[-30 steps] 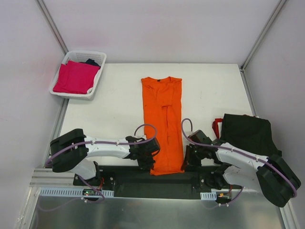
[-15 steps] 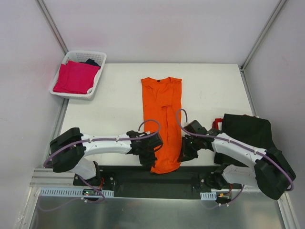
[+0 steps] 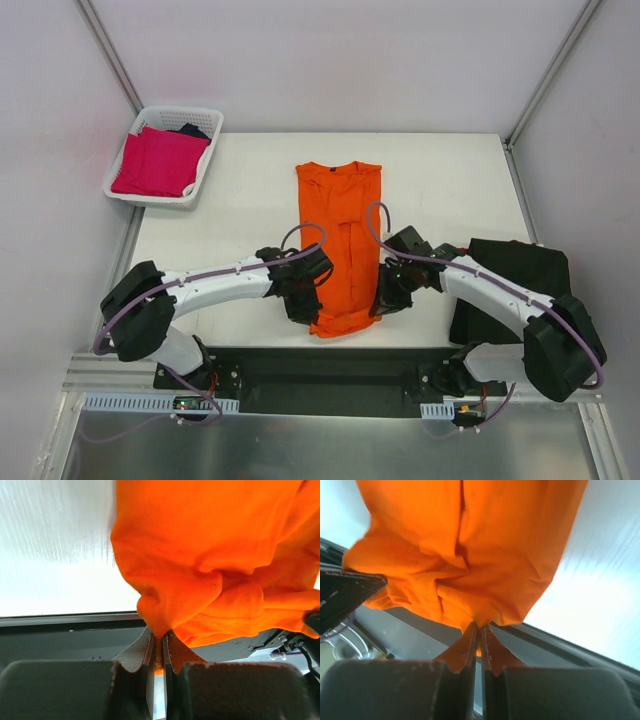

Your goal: Fold and stack the t-shirts

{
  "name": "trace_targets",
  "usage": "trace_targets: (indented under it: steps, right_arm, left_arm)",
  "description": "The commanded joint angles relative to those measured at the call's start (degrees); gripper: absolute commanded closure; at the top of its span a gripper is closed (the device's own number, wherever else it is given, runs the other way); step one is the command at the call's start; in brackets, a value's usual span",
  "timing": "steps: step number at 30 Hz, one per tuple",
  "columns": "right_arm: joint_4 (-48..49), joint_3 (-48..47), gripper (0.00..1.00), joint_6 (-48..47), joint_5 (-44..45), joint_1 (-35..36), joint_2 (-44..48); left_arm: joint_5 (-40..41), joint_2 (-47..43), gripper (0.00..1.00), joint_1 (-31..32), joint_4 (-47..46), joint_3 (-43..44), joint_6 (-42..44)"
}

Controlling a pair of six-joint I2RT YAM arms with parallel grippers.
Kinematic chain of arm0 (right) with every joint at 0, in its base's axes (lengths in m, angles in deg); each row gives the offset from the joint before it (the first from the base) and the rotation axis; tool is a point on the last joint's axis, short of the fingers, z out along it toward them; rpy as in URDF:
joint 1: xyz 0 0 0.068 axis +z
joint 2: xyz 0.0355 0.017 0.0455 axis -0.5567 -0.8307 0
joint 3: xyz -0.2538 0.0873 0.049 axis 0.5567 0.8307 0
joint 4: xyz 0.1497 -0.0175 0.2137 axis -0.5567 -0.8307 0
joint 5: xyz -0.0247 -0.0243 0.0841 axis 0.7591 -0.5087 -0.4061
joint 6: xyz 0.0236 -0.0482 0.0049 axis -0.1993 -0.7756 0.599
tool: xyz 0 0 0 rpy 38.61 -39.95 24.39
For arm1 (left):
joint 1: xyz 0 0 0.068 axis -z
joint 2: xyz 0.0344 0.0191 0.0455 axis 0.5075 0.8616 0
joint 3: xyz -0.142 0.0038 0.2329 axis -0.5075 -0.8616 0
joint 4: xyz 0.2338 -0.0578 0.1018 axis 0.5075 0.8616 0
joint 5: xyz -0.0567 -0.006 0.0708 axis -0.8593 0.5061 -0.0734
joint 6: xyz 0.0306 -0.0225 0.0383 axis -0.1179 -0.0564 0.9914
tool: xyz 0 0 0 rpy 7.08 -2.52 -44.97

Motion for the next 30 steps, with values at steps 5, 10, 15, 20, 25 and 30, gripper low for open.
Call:
trace_targets:
  steps: [5, 10, 15, 20, 25, 30]
  right_arm:
    - [-5.0, -7.2, 0.97, -5.8, -0.9, -6.4, -3.6]
    - [-5.7, -11.2, 0.98, -7.6, -2.2, -9.2, -7.6]
    - [-6.5, -16.4, 0.98, -9.6, -3.5, -12.1, -11.8]
    - [-7.9, -20.4, 0.98, -11.3, -4.8, -14.7, -15.3]
    - [-9.4, -25.4, 0.98, -13.3, -5.7, -16.4, -19.5]
    - [-10.1, -28.4, 0.99, -14.1, -7.0, -18.4, -22.5]
  left_arm:
    - [-1.1, 3.6, 1.0, -4.7, 5.4, 8.2, 8.1]
    - [-2.3, 6.5, 1.0, -8.3, 7.3, 12.8, 12.4]
    - [-3.4, 9.9, 1.0, -12.4, 8.9, 16.9, 15.8]
    - [-4.1, 13.5, 1.0, -15.0, 10.8, 21.9, 18.3]
    - [-4.8, 16.9, 1.0, -17.6, 12.4, 26.4, 20.7]
    - [-5.8, 20.3, 1.0, -19.7, 13.5, 31.2, 22.5]
